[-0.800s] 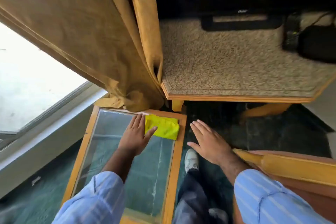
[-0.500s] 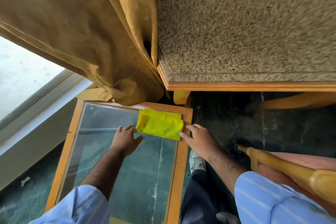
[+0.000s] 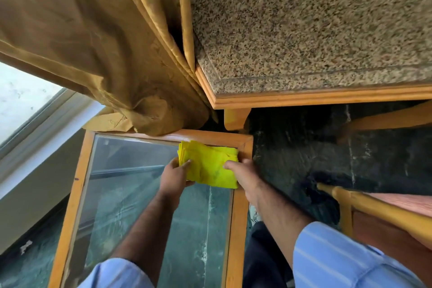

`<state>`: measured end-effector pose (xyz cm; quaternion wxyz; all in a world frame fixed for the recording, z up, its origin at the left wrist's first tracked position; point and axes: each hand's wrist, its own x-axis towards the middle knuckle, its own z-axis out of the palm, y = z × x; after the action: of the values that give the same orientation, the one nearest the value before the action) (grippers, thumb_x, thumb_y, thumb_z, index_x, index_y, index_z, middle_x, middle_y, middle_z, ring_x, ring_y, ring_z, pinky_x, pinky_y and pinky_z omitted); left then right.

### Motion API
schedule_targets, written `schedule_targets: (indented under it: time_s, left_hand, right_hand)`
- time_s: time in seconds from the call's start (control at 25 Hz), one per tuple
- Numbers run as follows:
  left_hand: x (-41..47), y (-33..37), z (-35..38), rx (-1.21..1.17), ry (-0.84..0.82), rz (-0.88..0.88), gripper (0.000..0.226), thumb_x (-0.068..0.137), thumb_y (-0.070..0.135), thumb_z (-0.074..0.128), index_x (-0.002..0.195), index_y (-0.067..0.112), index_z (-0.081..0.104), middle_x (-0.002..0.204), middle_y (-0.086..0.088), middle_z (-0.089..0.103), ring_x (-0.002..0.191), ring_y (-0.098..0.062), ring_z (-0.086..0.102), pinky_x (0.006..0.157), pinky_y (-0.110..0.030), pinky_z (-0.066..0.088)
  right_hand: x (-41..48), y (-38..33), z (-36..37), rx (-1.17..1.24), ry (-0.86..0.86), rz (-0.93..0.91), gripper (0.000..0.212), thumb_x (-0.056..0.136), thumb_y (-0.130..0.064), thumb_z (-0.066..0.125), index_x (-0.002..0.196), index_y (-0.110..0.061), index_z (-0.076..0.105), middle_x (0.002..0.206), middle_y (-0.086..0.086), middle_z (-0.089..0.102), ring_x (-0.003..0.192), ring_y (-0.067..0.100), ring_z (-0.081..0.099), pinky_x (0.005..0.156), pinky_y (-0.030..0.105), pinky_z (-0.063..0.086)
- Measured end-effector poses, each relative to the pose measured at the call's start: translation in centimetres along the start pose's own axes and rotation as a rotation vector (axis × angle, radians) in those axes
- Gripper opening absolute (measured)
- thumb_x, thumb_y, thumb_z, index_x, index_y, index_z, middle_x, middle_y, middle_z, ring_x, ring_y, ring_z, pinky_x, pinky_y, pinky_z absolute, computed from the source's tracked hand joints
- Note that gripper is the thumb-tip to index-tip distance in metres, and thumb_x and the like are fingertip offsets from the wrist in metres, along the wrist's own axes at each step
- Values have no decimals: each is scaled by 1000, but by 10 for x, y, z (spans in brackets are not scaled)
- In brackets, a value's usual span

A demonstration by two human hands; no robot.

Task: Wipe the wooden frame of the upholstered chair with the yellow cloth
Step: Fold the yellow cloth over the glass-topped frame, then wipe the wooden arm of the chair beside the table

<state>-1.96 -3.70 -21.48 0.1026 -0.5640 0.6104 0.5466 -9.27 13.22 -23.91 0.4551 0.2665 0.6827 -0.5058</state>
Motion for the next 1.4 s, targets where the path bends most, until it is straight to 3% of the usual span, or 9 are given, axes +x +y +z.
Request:
schedule_targets:
  time_s: [0.12,0.32,0.48,0.6,0.84,1.0,1.12,1.28,1.4]
  left_hand:
    - [-41,-3,-1,-223,-36,-11,10,97,12,61,100,19,67,102,-6,69,93,-21,67,71,-35,59]
    - [-113,-10,13,-372,-83,-52,25,94,-1,56,97,21,68,124,-17,65,104,-29,66,76,-38,60]
    - [-177,18,72,-395,-300,-79,28,97,7,55,105,29,71,131,-9,70,106,-26,70,77,-38,58]
    - [-235,50,137,-303,-548,20,38,92,9,61,122,28,71,126,-3,76,104,-24,76,75,-34,64]
    - [-363,91,275,81,-847,370,36,80,16,81,116,17,75,113,-9,80,103,-31,77,82,-44,66]
    - [-411,76,340,627,-582,798,38,75,34,87,105,27,65,83,3,74,79,-17,71,68,-39,58]
    - [-413,62,357,845,-508,924,53,76,35,85,119,28,54,77,7,67,75,-15,66,65,-40,55]
    - [-389,52,362,989,-420,1335,64,80,35,81,133,10,54,124,-9,59,121,-36,58,99,-50,52]
    - [-384,51,377,983,-670,1839,70,92,33,66,151,5,41,162,-13,37,153,-30,32,125,-47,28]
  right_hand:
    - [-34,-16,-16,-50,31,-89,24,56,-38,69,73,-21,66,84,2,74,91,30,72,83,44,60]
    - [-92,-46,-88,-239,17,-318,44,74,-20,88,116,-16,76,110,9,79,99,23,71,79,28,50]
    - [-152,-53,-205,-133,127,-395,48,68,-27,96,111,-14,79,108,6,81,98,17,75,83,32,60]
    - [-204,-49,-311,-137,312,-521,36,68,-28,96,99,-16,81,87,-4,78,73,2,67,63,10,49]
    - [-301,-4,-508,-97,692,-631,21,83,-13,84,102,-18,79,97,2,82,91,17,77,87,38,60]
    - [-319,48,-562,-302,915,-608,17,85,-13,81,102,-15,81,97,1,82,89,15,74,80,28,52]
    - [-303,67,-565,-532,839,-527,22,90,-20,76,111,-15,78,107,7,80,101,28,72,85,35,53]
    - [-284,89,-565,-636,882,-550,33,93,-19,73,124,-10,71,124,12,72,122,35,63,102,47,53]
    - [-272,102,-568,-815,1202,-685,56,100,-40,62,145,-8,55,152,12,56,150,34,43,122,53,37]
